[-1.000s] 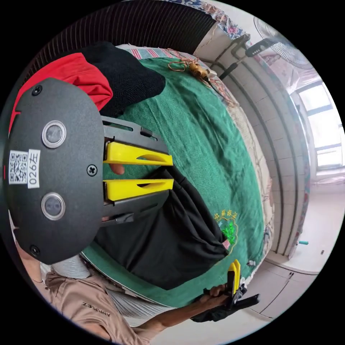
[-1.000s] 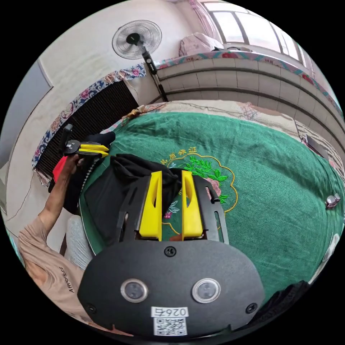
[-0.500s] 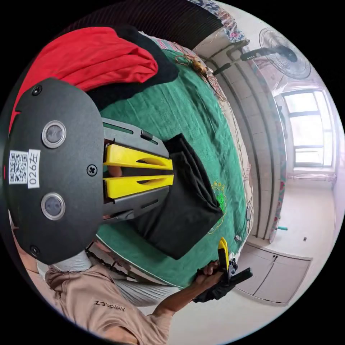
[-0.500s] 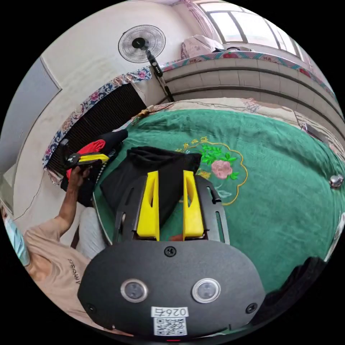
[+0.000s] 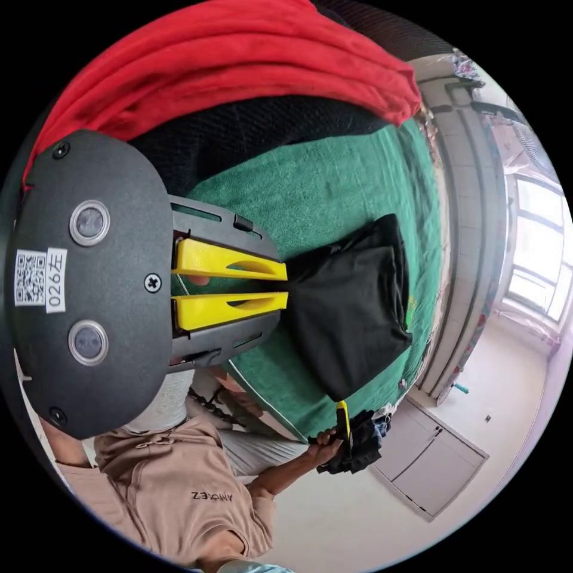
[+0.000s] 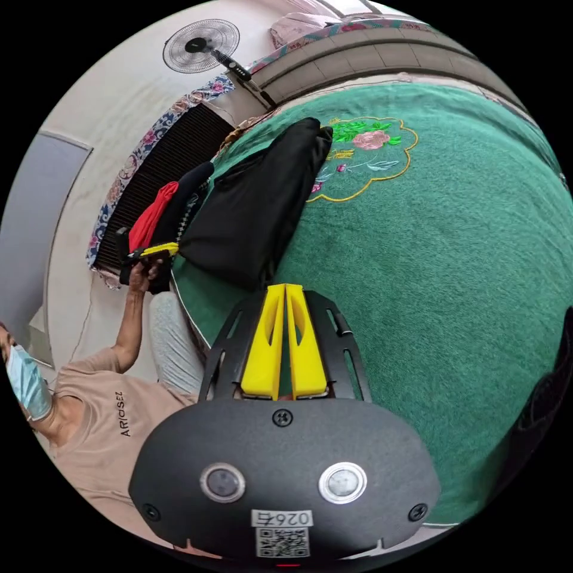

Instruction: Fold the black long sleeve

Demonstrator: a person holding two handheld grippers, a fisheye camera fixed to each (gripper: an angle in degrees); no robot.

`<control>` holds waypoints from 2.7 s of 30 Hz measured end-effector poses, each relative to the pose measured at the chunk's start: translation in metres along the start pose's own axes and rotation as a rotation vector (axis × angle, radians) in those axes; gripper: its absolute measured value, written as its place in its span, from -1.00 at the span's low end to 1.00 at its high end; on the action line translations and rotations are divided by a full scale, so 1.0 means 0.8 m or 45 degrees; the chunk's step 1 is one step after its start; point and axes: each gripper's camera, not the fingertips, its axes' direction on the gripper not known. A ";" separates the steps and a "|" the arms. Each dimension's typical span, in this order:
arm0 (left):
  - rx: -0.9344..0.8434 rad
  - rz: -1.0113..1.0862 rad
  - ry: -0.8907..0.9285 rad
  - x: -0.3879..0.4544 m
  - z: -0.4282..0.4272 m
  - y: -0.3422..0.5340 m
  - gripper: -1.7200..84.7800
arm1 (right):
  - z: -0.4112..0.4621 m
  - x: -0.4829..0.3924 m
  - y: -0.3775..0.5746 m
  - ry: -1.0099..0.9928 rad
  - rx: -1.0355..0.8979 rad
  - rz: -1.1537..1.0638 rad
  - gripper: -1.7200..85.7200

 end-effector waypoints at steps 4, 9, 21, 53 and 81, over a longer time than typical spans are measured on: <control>0.097 0.244 -0.140 0.053 -0.001 -0.055 -0.98 | -0.032 -0.055 -0.027 0.103 0.158 -0.174 -0.99; -0.163 0.445 -0.339 0.061 0.153 -0.158 -0.98 | 0.010 -0.118 -0.128 0.360 0.275 -0.442 -0.98; 0.006 -0.145 0.029 -0.120 0.067 -0.080 -0.82 | 0.003 0.004 -0.153 0.064 0.226 -0.051 -0.85; -0.096 -0.126 0.113 -0.084 0.092 0.032 -0.85 | 0.132 -0.191 -0.141 0.010 0.236 -0.171 -0.88; 0.733 -0.728 -0.888 0.053 -0.385 0.484 -0.85 | 0.325 -1.051 -0.176 0.593 0.371 -1.661 -0.87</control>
